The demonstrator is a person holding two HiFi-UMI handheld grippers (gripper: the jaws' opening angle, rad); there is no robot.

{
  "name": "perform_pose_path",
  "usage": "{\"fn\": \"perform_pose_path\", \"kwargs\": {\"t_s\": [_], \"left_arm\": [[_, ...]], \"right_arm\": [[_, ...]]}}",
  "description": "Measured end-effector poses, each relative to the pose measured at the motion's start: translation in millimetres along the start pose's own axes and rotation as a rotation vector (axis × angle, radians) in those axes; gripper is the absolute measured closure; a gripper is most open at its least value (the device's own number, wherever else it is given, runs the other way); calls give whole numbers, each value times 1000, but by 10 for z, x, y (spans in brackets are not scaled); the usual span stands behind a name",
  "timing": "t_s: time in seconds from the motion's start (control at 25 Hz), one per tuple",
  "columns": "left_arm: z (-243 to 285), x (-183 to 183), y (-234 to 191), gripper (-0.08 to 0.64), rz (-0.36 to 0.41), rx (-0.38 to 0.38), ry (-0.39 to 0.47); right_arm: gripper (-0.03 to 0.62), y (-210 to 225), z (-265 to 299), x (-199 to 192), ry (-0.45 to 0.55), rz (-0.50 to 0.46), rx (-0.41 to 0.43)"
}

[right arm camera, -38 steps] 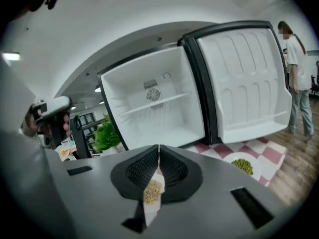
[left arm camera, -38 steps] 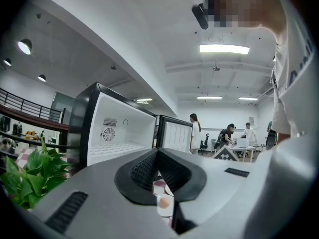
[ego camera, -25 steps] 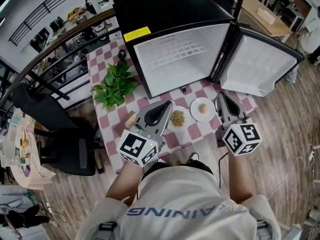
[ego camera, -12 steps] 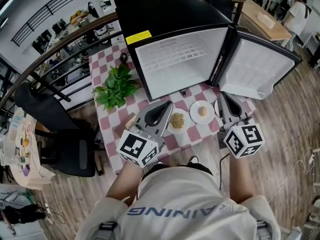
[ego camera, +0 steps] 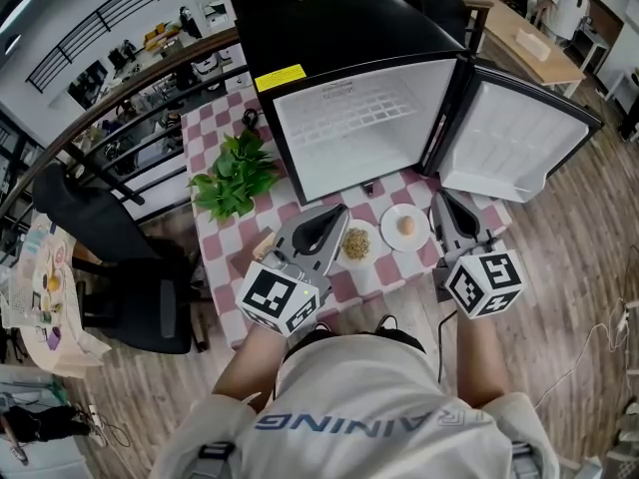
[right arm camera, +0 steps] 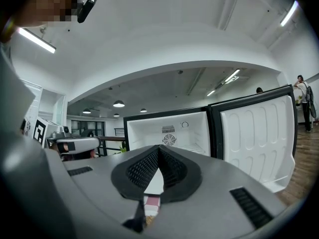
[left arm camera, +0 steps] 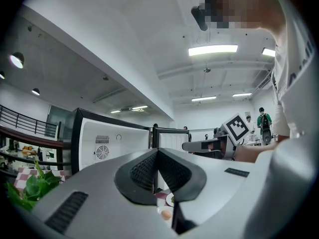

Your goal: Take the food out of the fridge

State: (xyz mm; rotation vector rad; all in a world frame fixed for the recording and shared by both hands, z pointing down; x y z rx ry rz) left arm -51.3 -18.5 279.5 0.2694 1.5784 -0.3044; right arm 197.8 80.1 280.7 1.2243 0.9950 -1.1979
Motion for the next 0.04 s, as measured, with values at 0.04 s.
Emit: {"fn": "perform_pose_path", "kwargs": {"t_s": [0.04], "left_arm": [[-2, -4, 7, 555, 0, -2, 0]], "right_arm": [[572, -4, -8, -6, 0, 0, 0]]}}
Point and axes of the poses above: the fingertips, and each gripper's own axes: z forward along the fingers, y to its right, x out of its top, the point moved 10 cm from there along -z, backward along the fingers, and after that the axes turned 1 degree about -y, right-handed, at the moved point
